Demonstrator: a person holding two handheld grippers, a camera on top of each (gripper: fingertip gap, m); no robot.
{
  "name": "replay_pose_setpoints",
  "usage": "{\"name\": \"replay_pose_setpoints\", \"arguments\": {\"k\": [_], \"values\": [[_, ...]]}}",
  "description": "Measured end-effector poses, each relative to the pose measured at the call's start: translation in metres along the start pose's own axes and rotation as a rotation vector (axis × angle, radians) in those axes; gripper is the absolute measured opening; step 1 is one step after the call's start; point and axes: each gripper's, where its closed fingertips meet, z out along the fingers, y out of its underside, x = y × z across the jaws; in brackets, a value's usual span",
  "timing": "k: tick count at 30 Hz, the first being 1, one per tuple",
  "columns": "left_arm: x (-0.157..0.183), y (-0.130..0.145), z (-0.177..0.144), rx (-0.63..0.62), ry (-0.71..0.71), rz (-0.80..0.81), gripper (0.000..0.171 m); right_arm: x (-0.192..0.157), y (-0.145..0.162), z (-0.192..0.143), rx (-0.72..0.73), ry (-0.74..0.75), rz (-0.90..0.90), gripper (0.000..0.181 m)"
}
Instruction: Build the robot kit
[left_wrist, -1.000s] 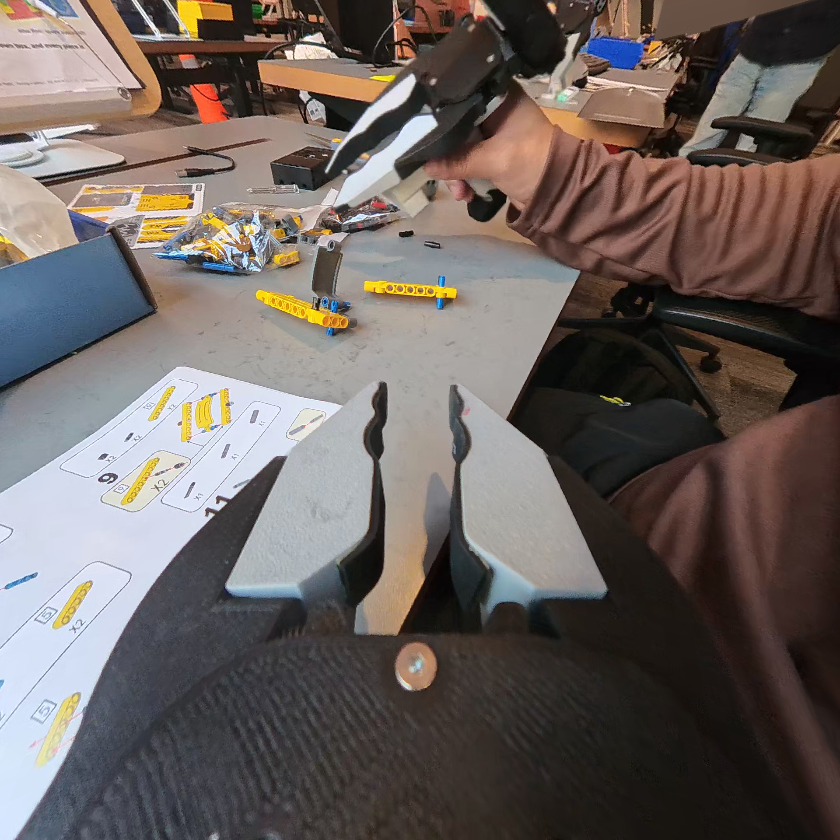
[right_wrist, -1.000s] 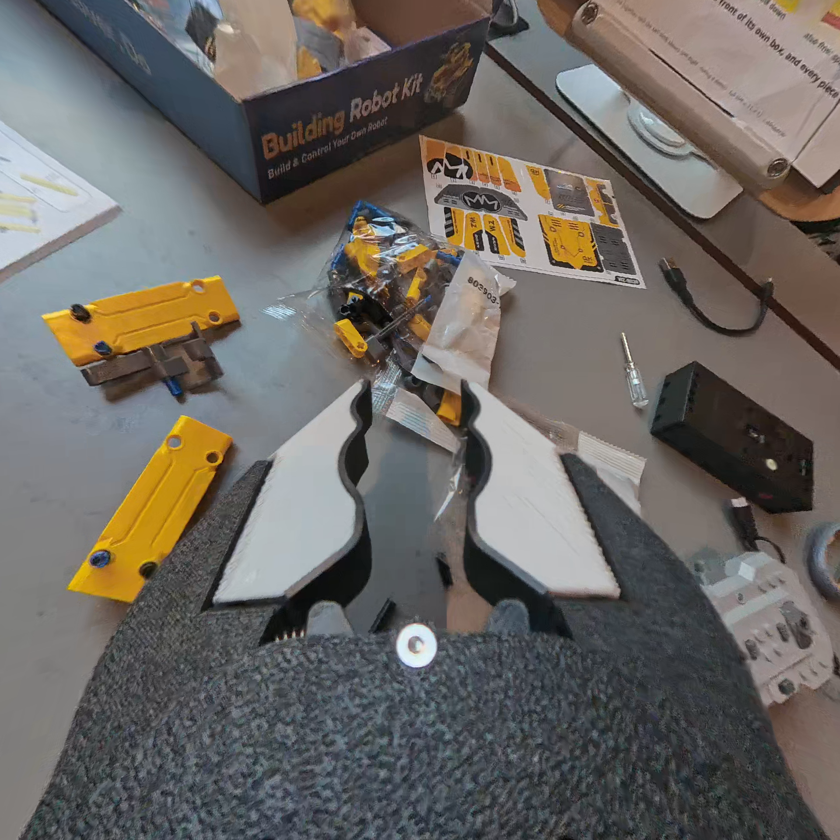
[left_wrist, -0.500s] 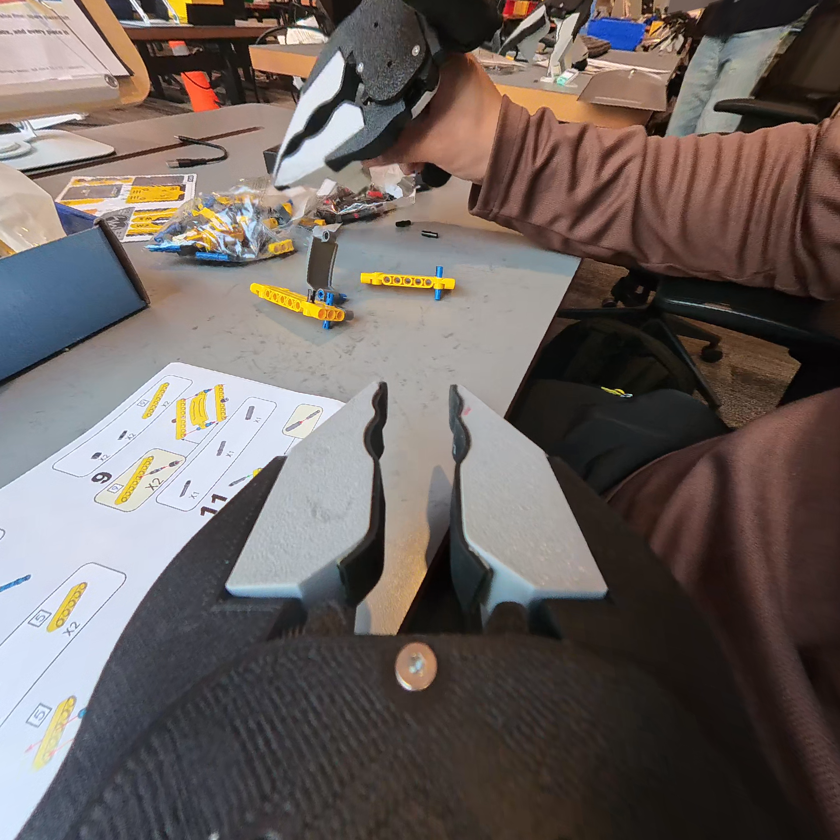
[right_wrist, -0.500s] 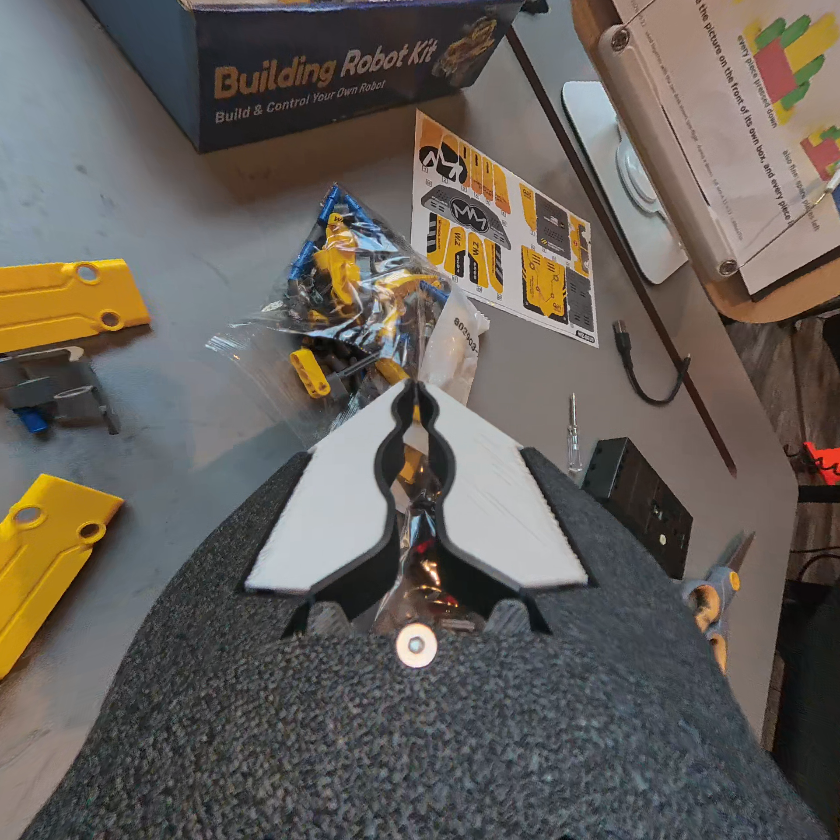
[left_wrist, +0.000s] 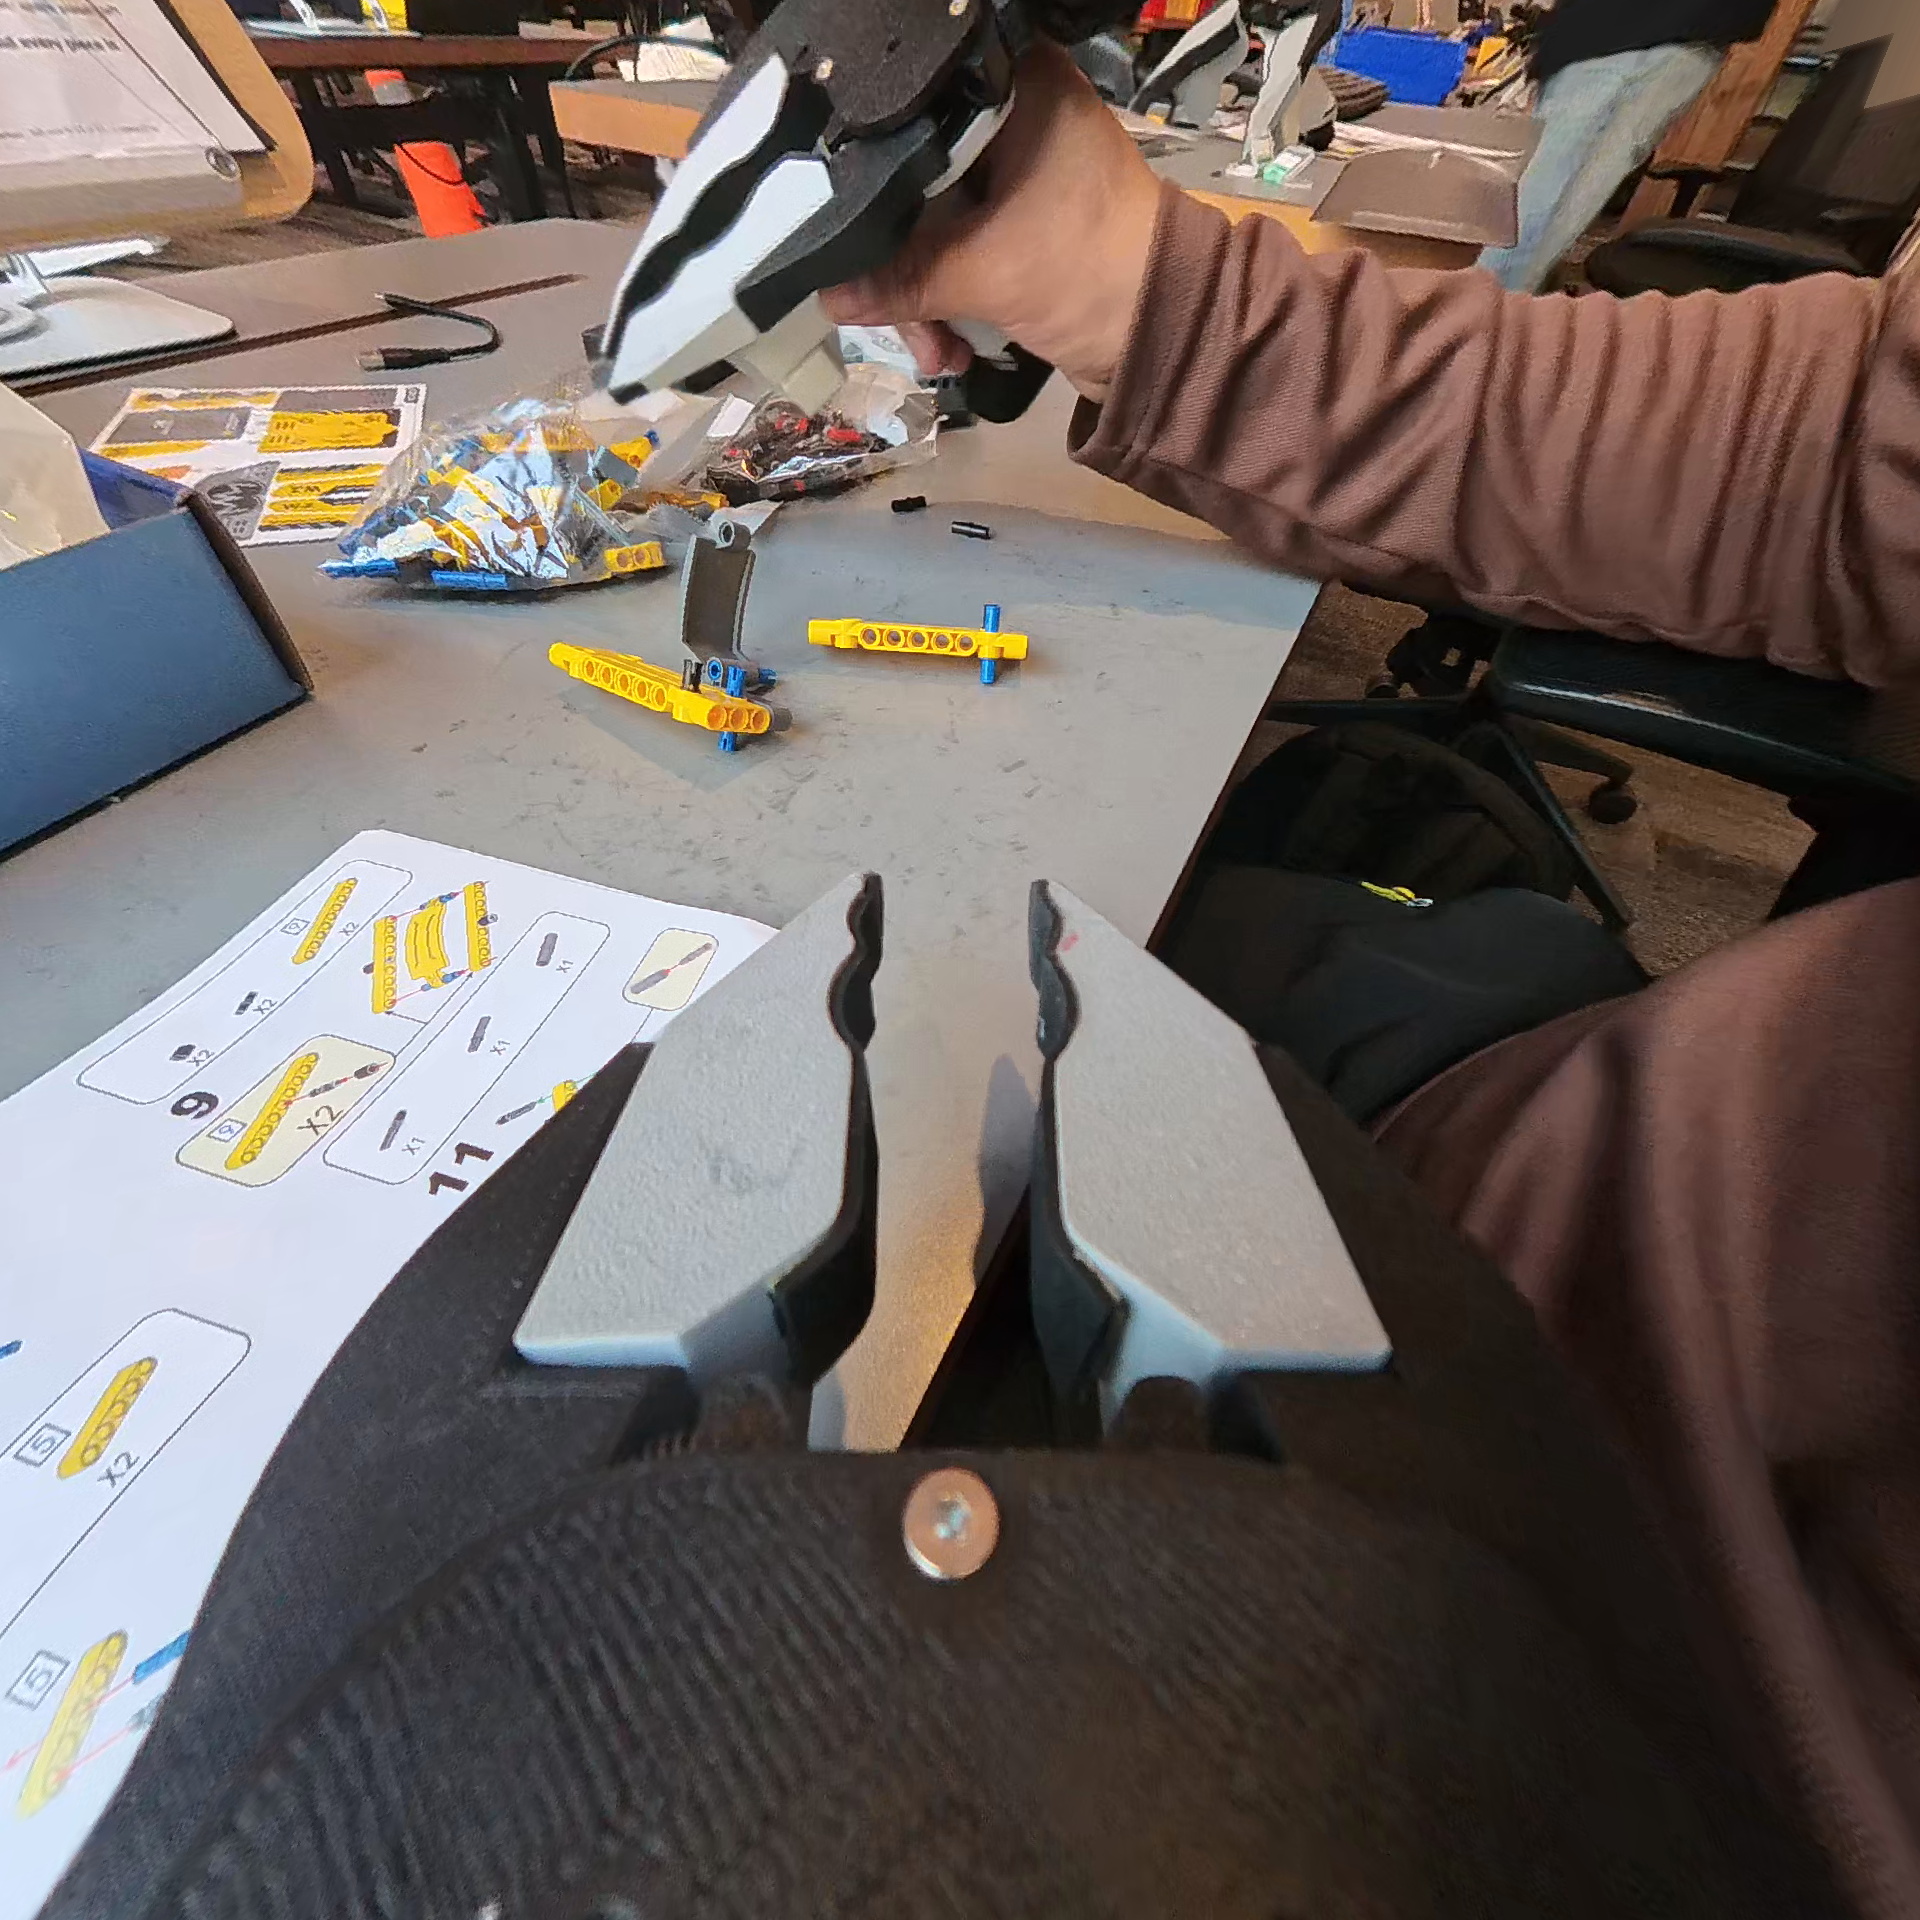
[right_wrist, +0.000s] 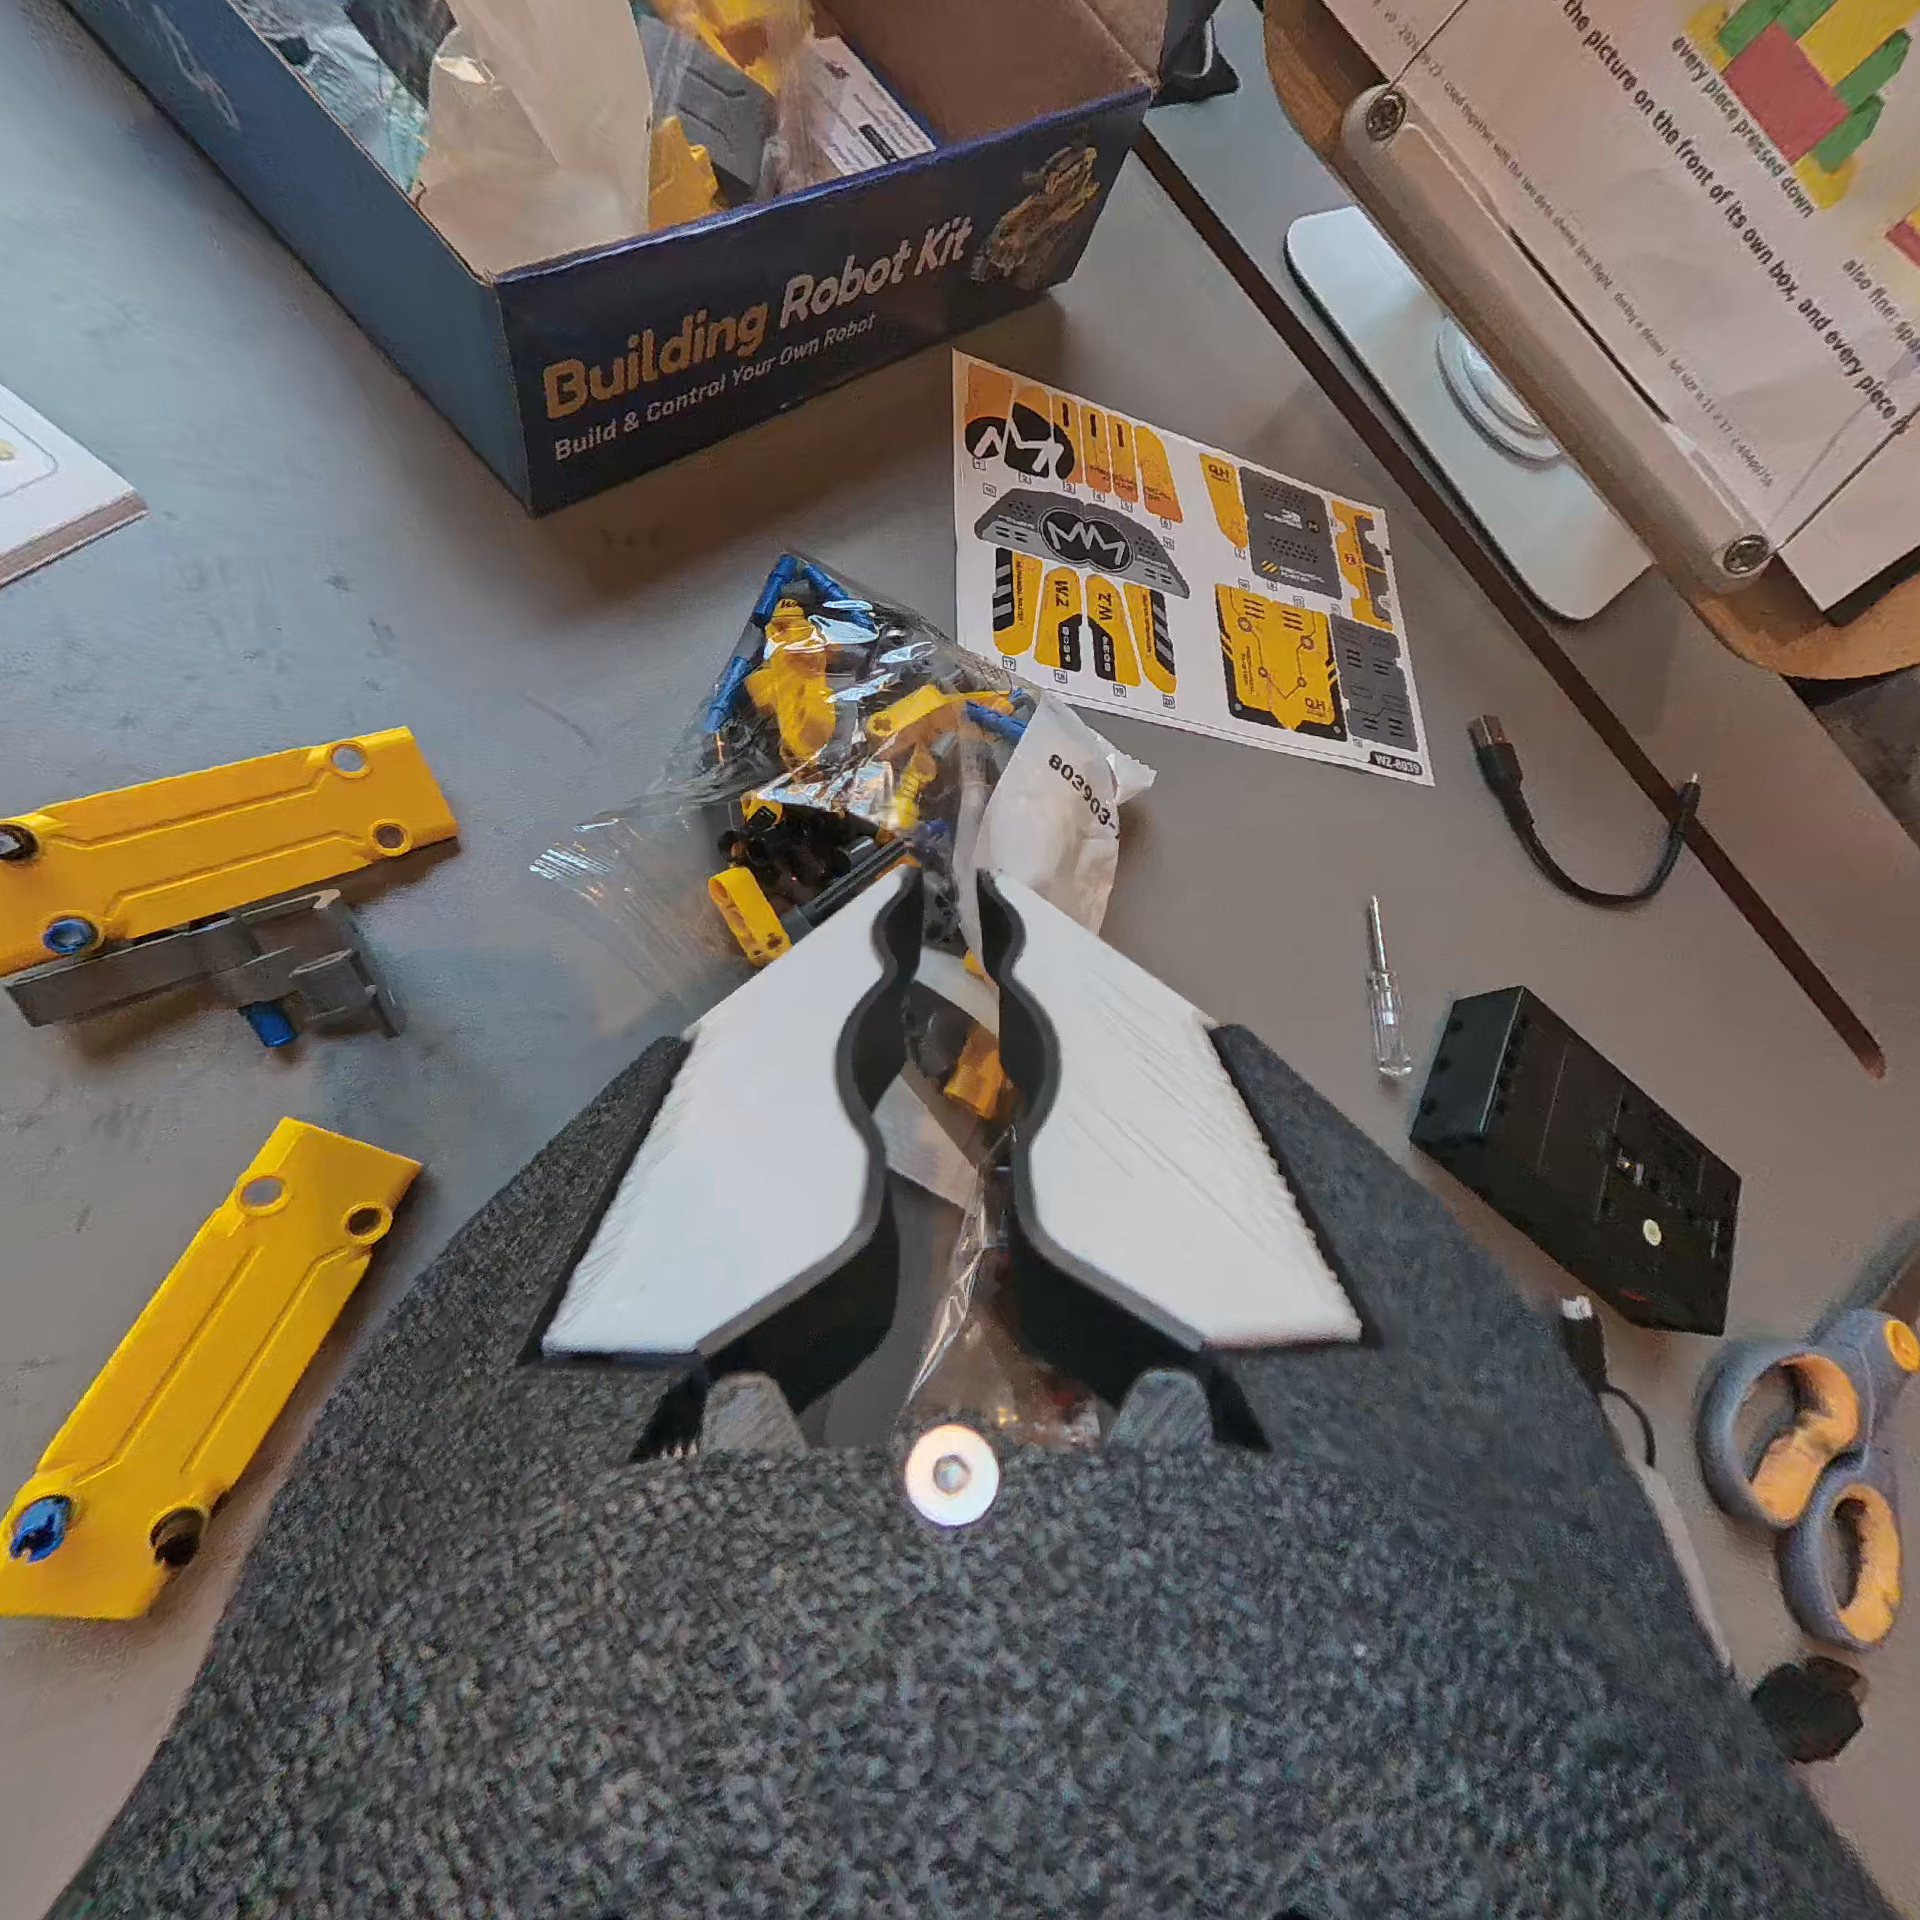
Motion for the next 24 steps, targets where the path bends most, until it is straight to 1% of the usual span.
{"name": "replay_pose_setpoints", "arguments": {"k": [2,4,6,8,11,13,15,16,17,19,21,22,24], "values": [[0.000,-0.011,-0.003,0.000,-0.006,0.000,0.029,-0.002,0.001,-0.008,0.007,-0.003,0.001,0.013],[-0.005,-0.031,-0.006,0.010,-0.036,0.040,0.028,-0.005,0.002,-0.018,0.031,-0.011,0.009,0.013],[-0.017,-0.044,0.000,-0.060,-0.032,0.043,0.029,-0.015,0.002,-0.024,0.051,-0.050,0.033,0.013],[-0.034,-0.059,0.011,-0.113,-0.031,0.026,0.028,-0.025,0.006,-0.023,0.032,-0.073,0.037,0.013],[-0.070,-0.089,0.040,-0.162,-0.045,0.027,0.029,-0.033,0.010,-0.012,-0.004,-0.076,0.011,0.013],[-0.097,-0.109,0.067,-0.195,-0.054,0.019,0.030,-0.037,0.008,-0.005,-0.012,-0.074,0.008,0.013],[-0.120,-0.122,0.099,-0.274,-0.045,-0.022,0.039,-0.035,0.006,0.003,-0.006,-0.054,0.017,0.012],[-0.135,-0.125,0.114,-0.324,-0.064,-0.019,0.038,-0.035,0.005,0.006,-0.004,-0.059,0.030,0.011],[-0.151,-0.123,0.130,-0.384,-0.092,-0.017,0.033,-0.037,0.005,0.009,-0.002,-0.070,0.043,0.011],[-0.174,-0.109,0.158,-0.534,-0.098,-0.061,0.030,-0.037,0.006,0.014,-0.003,-0.063,0.055,0.010],[-0.193,-0.089,0.177,-0.677,-0.119,-0.115,0.028,-0.037,0.007,0.017,-0.001,-0.052,0.053,0.011],[-0.200,-0.081,0.183,-0.725,-0.137,-0.130,0.020,-0.037,0.006,0.018,0.003,-0.043,0.049,0.010],[-0.200,-0.071,0.194,-0.786,-0.122,-0.135,0.015,-0.034,0.004,0.020,0.020,-0.020,0.045,0.010]]}}
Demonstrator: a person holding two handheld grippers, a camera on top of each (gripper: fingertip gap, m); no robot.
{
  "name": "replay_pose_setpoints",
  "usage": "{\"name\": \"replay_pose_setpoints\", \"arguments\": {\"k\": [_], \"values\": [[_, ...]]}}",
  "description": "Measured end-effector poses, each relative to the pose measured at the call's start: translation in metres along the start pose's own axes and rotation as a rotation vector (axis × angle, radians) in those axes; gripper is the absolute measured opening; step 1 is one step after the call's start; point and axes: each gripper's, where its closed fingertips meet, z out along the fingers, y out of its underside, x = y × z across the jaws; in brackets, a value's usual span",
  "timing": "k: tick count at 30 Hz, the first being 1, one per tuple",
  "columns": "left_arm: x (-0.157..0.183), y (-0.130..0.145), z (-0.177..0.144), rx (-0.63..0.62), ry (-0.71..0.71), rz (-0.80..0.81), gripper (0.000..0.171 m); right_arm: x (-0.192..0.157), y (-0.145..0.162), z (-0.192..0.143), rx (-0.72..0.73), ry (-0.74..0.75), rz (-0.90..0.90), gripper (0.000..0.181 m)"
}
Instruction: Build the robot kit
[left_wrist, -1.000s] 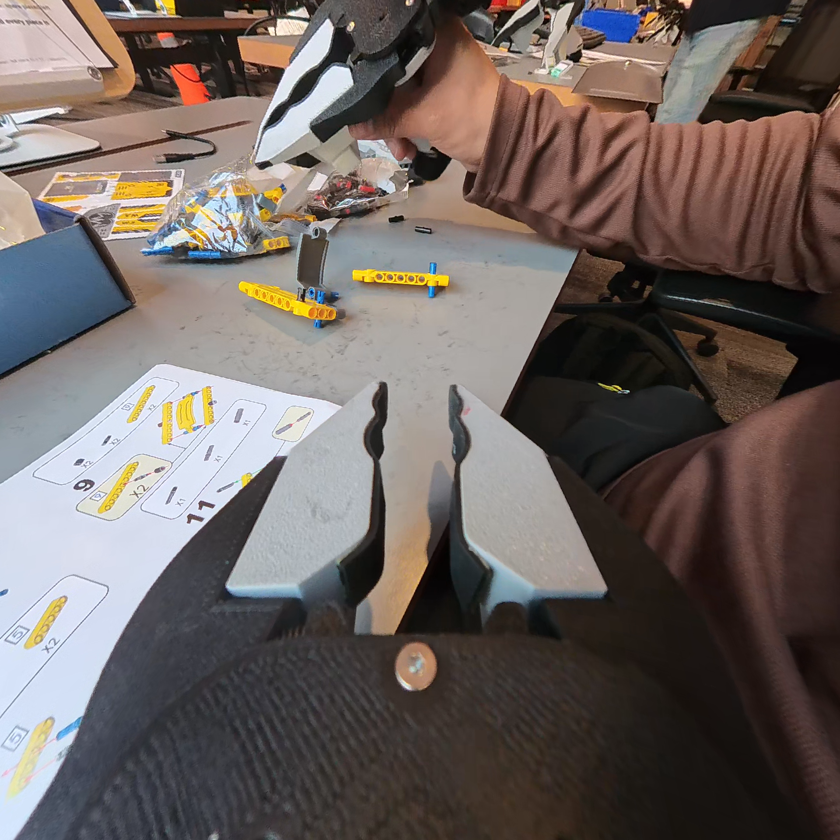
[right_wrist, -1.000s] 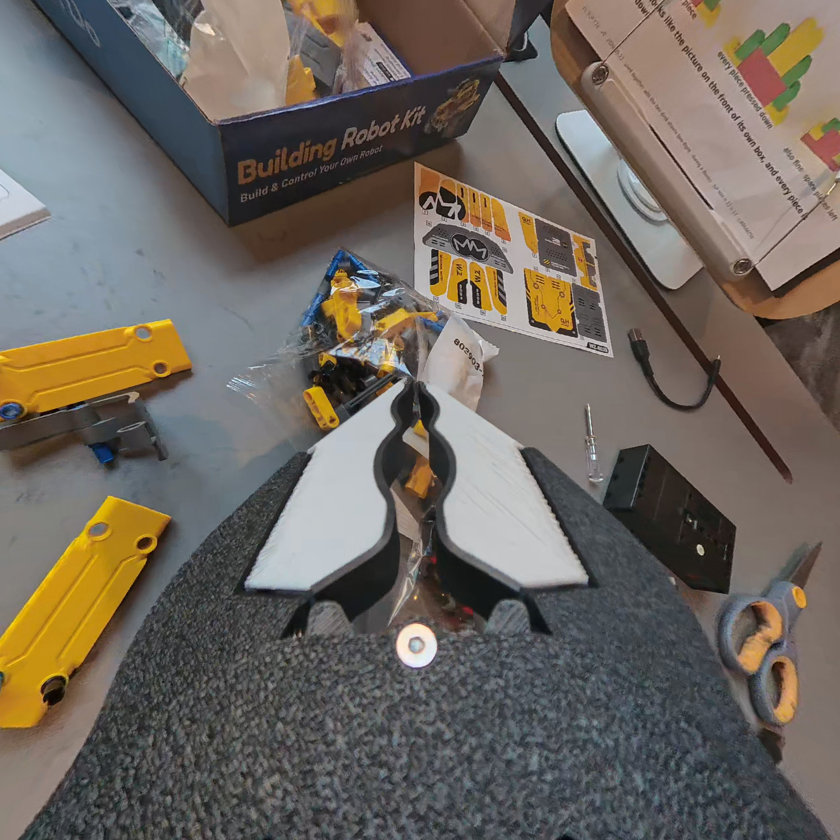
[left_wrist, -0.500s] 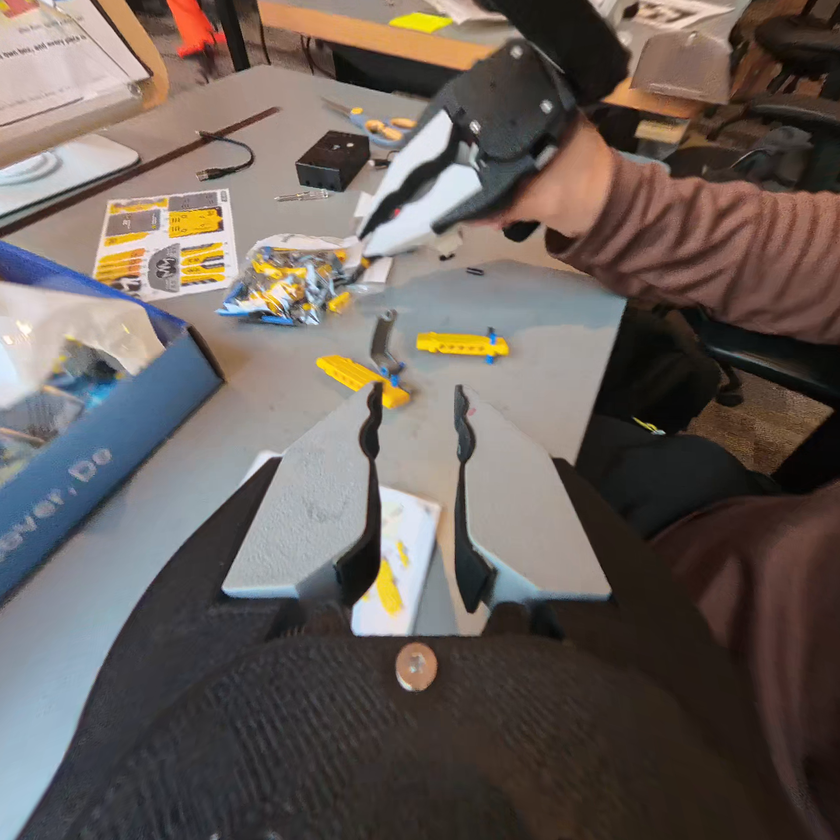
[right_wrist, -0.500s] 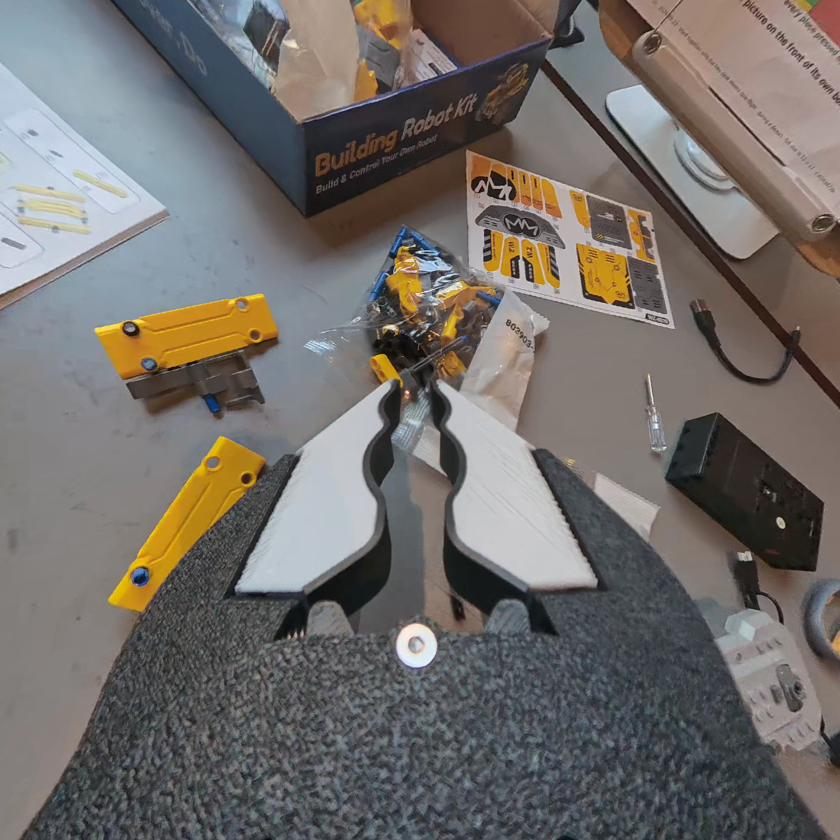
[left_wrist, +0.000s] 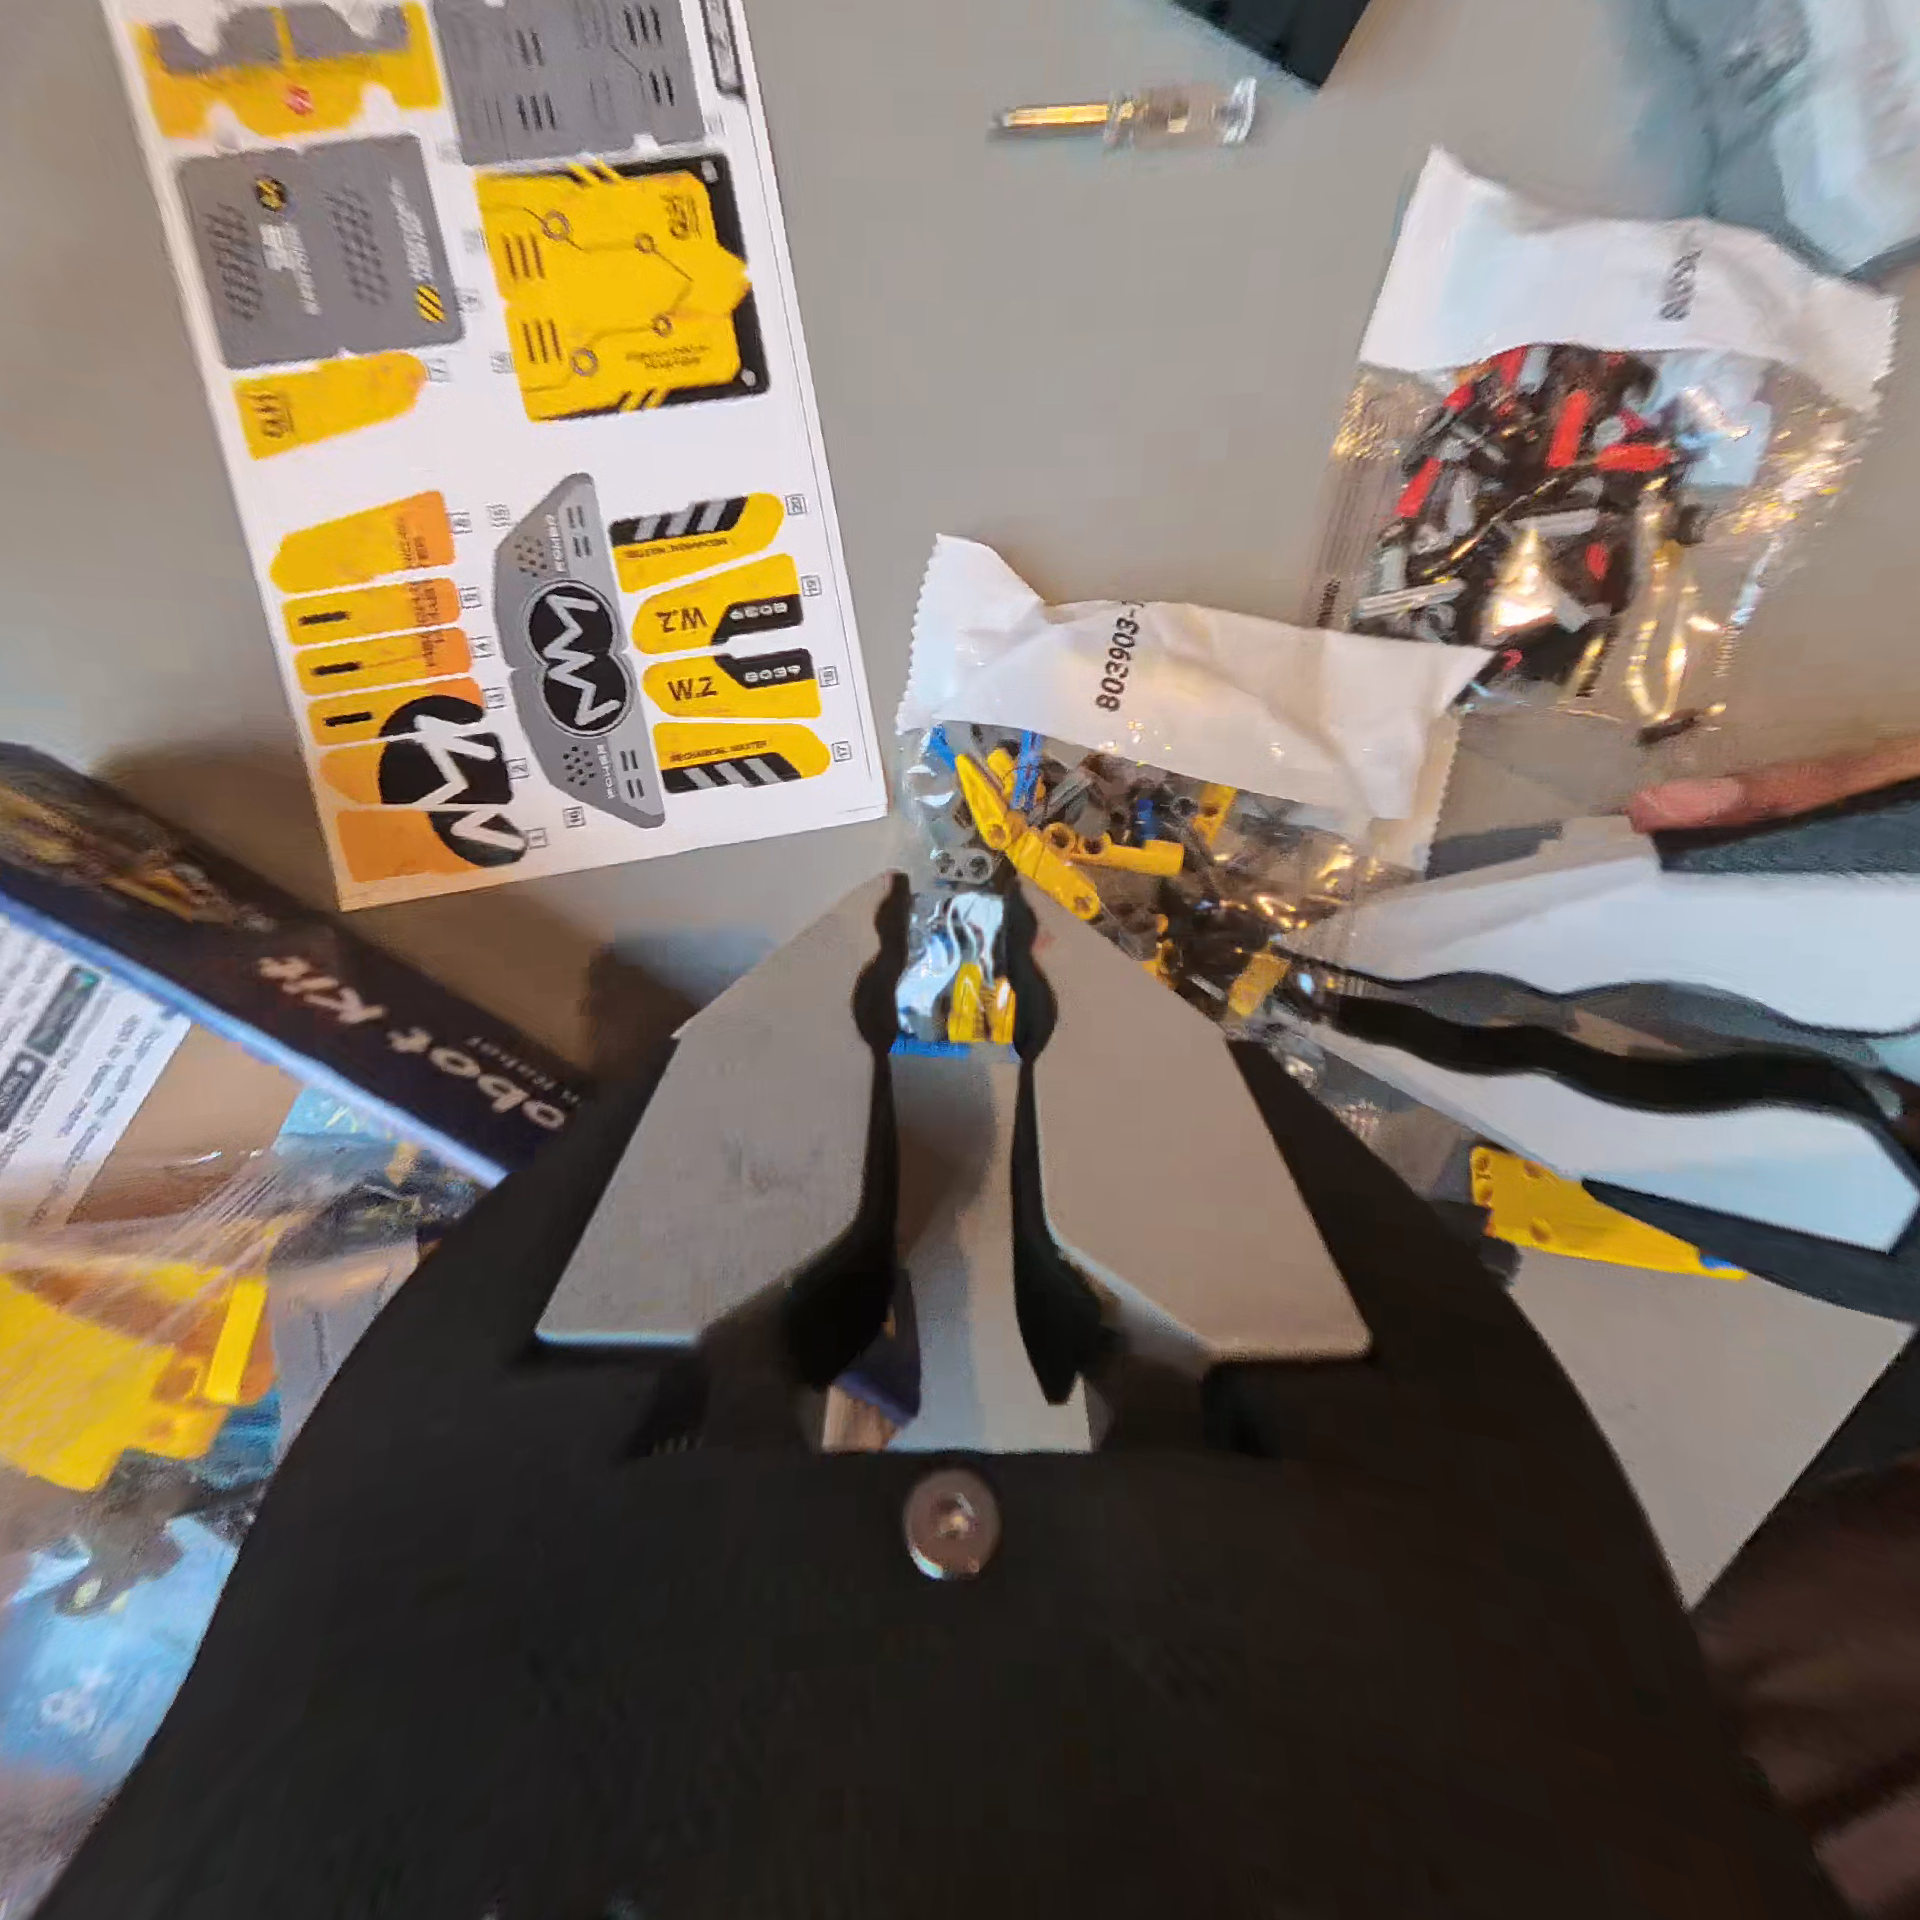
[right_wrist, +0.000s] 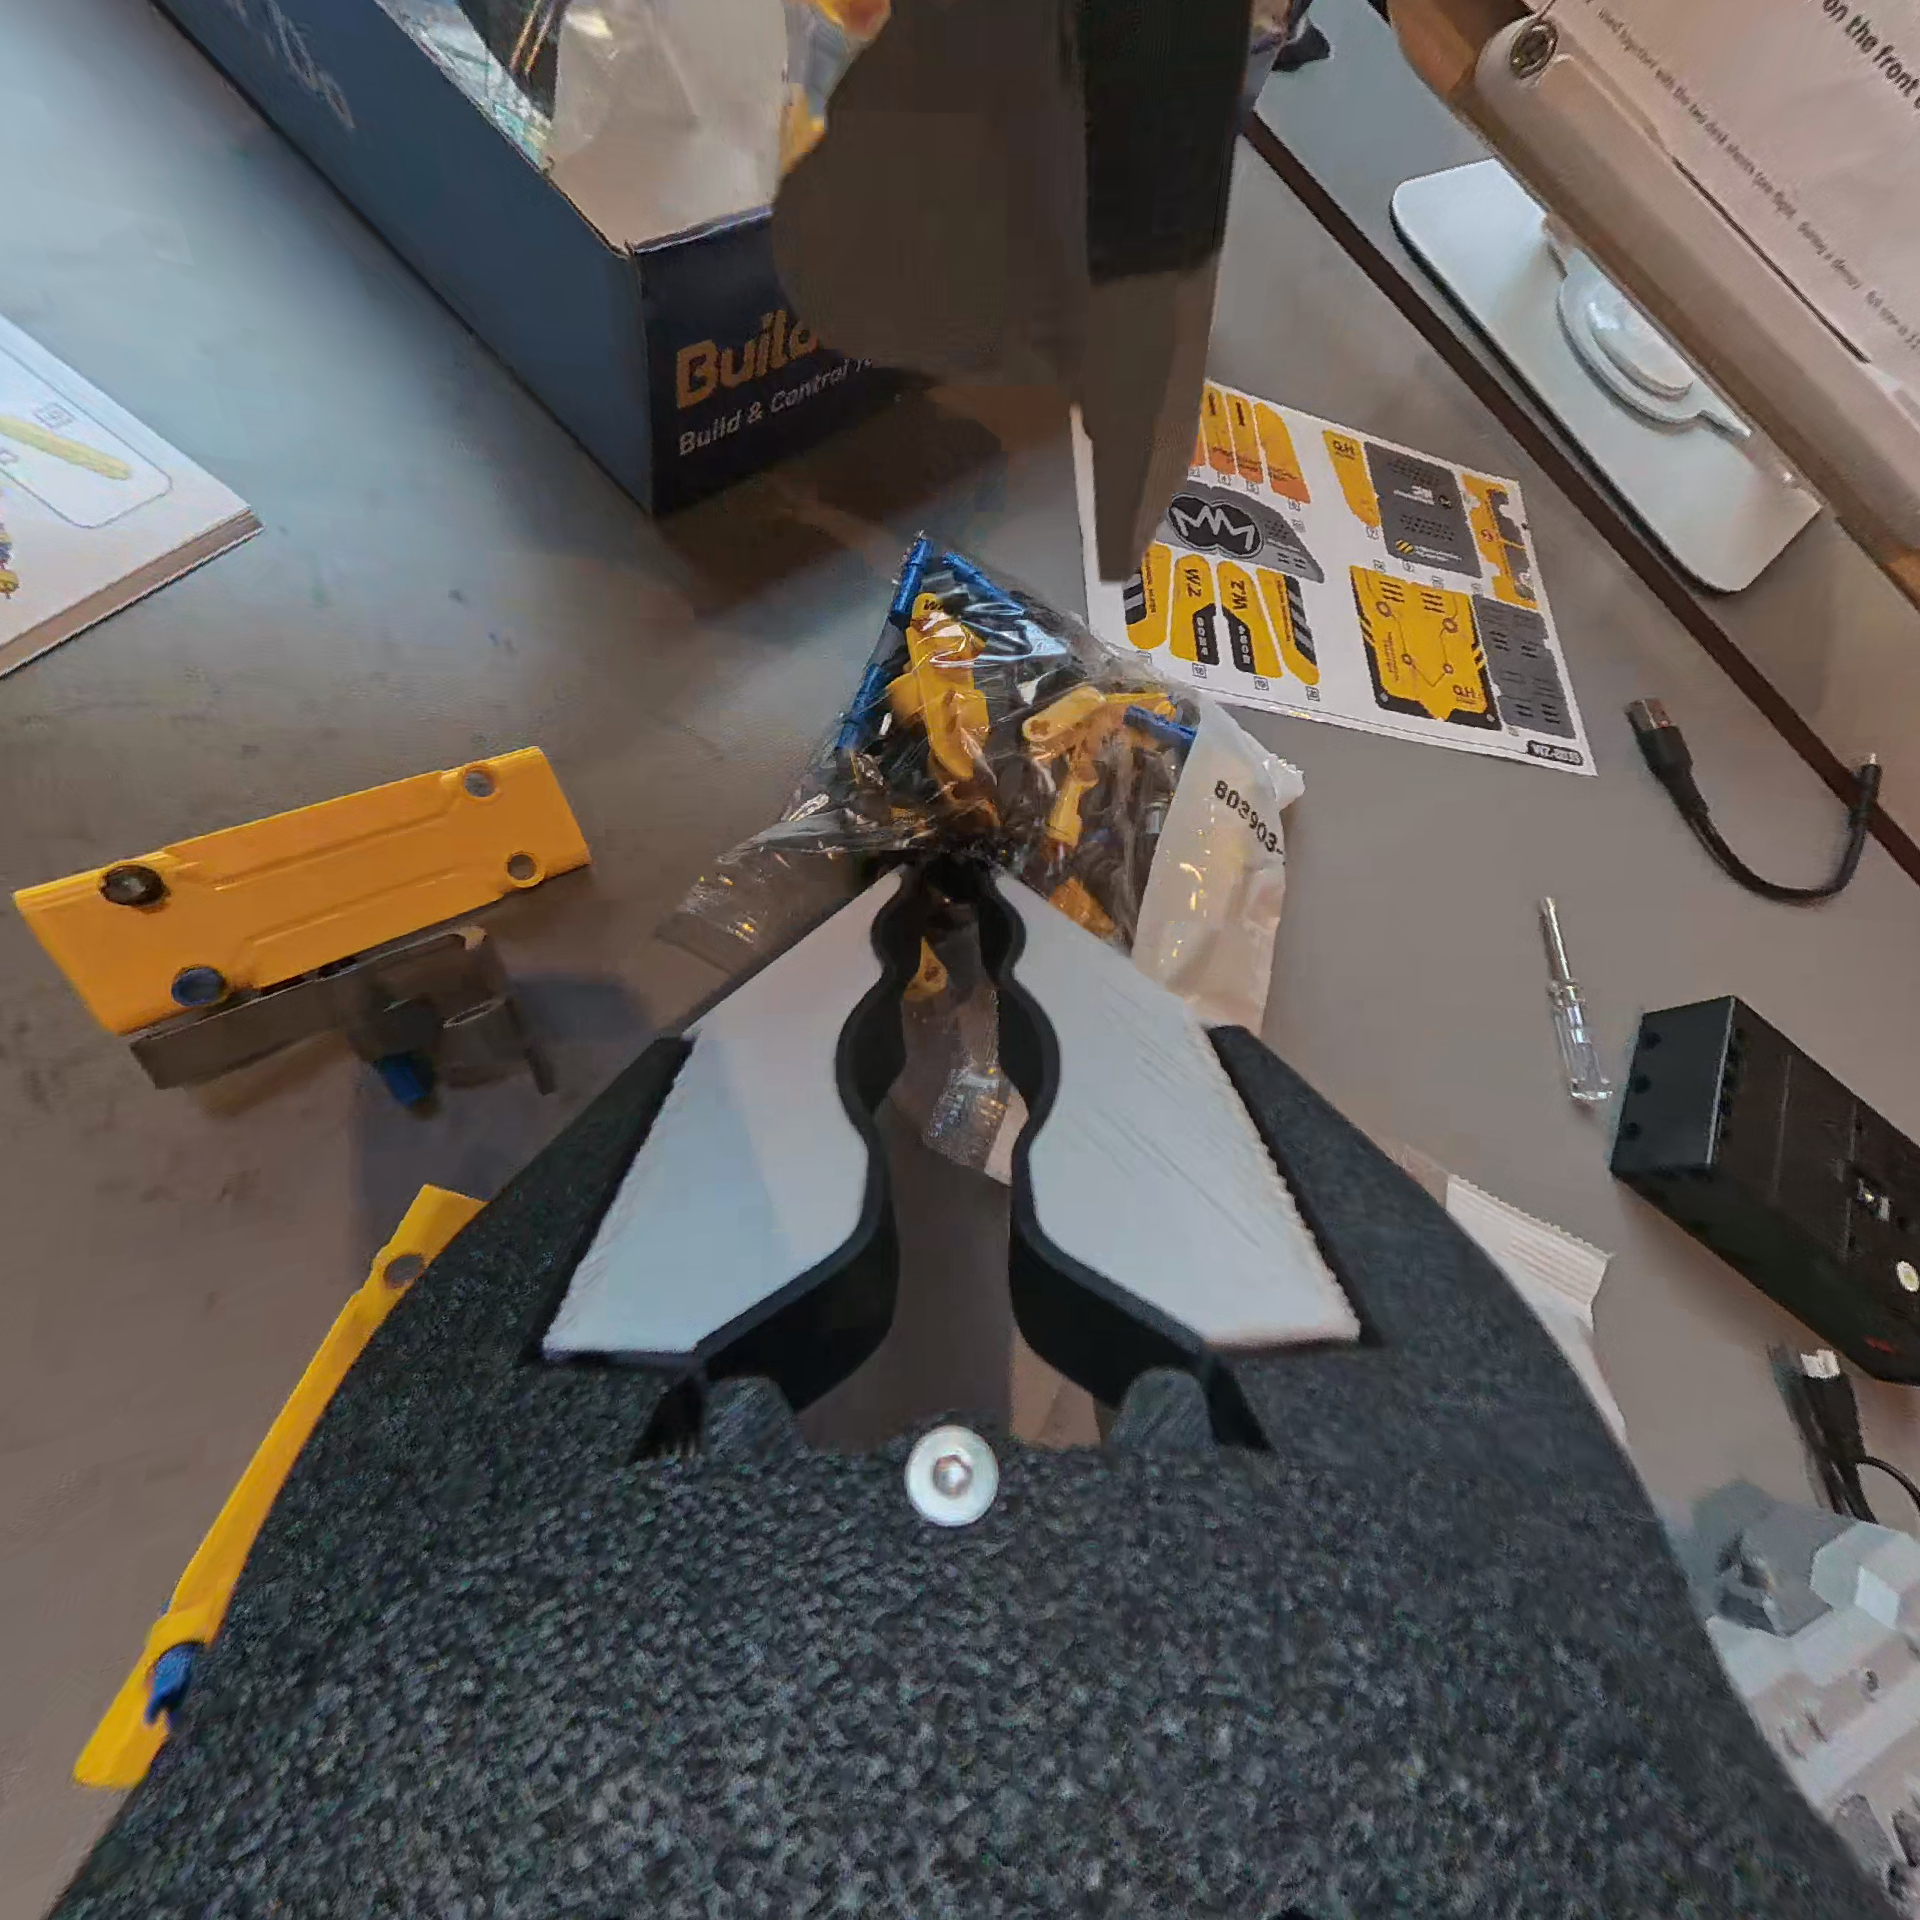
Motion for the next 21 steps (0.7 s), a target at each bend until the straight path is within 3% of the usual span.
{"name": "replay_pose_setpoints", "arguments": {"k": [3,6,11,21], "values": [[-0.008,0.008,0.018,-0.112,-0.055,0.004,0.013,0.007,0.000,0.006,0.004,0.036,0.009,0.009],[-0.010,0.015,0.028,-0.179,-0.058,0.004,0.000,0.010,-0.001,0.012,0.014,0.044,0.024,0.008],[-0.009,0.014,0.028,-0.159,-0.016,-0.007,0.000,0.018,-0.003,0.016,0.016,0.082,0.015,0.017],[-0.006,0.018,0.028,-0.145,0.055,-0.010,0.000,0.014,-0.006,0.027,-0.009,0.045,-0.011,0.011]]}}
